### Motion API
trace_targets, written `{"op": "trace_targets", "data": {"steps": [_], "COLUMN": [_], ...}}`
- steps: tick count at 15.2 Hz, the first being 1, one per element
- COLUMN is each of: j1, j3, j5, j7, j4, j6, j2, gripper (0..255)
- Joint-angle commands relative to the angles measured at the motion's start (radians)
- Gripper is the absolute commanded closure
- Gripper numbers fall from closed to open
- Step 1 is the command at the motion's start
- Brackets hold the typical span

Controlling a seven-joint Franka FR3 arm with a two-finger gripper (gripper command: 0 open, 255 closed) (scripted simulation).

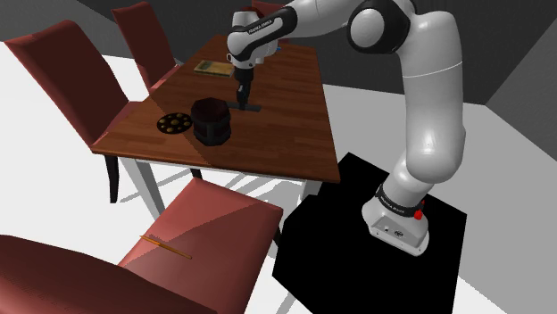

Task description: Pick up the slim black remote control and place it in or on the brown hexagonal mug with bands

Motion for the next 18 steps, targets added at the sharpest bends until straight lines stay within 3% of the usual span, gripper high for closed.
{"op": "trace_targets", "data": {"steps": [1, 6, 18], "j1": [0.001, 0.001, 0.001], "j3": [0.001, 0.001, -0.002], "j5": [0.001, 0.001, -0.006], "j7": [0.000, 0.000, 0.010], "j4": [0.000, -0.004, 0.066], "j6": [-0.001, 0.001, -0.129], "j2": [0.003, 0.000, -0.061], "gripper": [255, 255, 255]}}
